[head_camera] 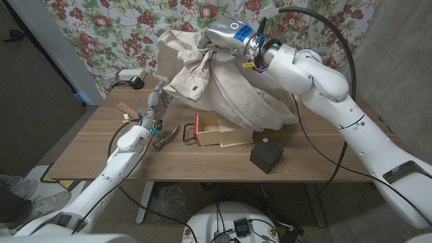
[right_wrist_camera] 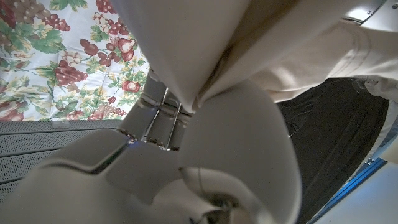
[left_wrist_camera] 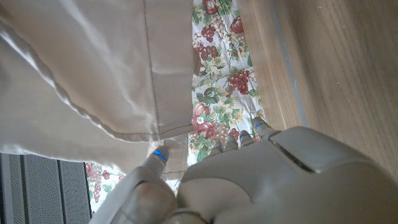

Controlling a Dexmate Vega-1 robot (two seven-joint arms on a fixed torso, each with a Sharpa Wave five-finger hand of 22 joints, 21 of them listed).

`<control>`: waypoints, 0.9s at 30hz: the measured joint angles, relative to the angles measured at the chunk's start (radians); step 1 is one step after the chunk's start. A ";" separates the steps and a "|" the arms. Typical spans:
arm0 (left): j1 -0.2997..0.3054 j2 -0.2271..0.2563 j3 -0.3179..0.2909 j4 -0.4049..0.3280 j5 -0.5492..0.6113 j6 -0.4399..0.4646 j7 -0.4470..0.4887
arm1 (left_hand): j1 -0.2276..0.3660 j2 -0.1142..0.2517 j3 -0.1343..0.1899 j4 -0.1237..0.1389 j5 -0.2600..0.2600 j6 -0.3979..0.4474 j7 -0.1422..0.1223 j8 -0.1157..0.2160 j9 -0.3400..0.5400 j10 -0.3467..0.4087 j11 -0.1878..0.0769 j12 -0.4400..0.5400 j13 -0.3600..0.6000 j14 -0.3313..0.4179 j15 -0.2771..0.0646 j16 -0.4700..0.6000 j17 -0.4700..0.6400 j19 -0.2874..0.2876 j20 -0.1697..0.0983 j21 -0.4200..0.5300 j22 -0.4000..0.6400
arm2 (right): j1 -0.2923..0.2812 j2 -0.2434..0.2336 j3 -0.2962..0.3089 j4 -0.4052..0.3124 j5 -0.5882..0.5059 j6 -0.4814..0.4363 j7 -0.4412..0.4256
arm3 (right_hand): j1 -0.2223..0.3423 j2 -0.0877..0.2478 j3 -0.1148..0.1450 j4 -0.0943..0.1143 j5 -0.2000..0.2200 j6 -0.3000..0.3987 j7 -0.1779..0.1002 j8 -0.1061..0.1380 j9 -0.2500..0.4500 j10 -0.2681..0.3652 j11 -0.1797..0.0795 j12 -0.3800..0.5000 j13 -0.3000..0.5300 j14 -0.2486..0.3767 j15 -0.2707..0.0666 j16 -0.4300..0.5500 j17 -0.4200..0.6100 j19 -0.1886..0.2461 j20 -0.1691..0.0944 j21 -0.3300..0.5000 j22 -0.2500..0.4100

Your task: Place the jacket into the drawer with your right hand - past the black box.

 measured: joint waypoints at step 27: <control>0.029 0.017 -0.017 -0.030 0.000 0.009 0.025 | 0.000 0.000 0.000 0.000 0.000 0.000 0.000 0.000 0.000 0.000 0.000 0.000 0.000 0.000 0.000 0.000 0.003 0.000 0.000 0.000 0.000 | 0.033 0.038 -0.069 0.114 -0.019 0.031 -0.026 | 0.000 0.000 0.000 0.000 0.005 0.001 0.002 -0.006 0.007 0.000 0.000 -0.008 0.007 0.000 0.000 -0.011 0.005 0.000 0.000 0.008 -0.014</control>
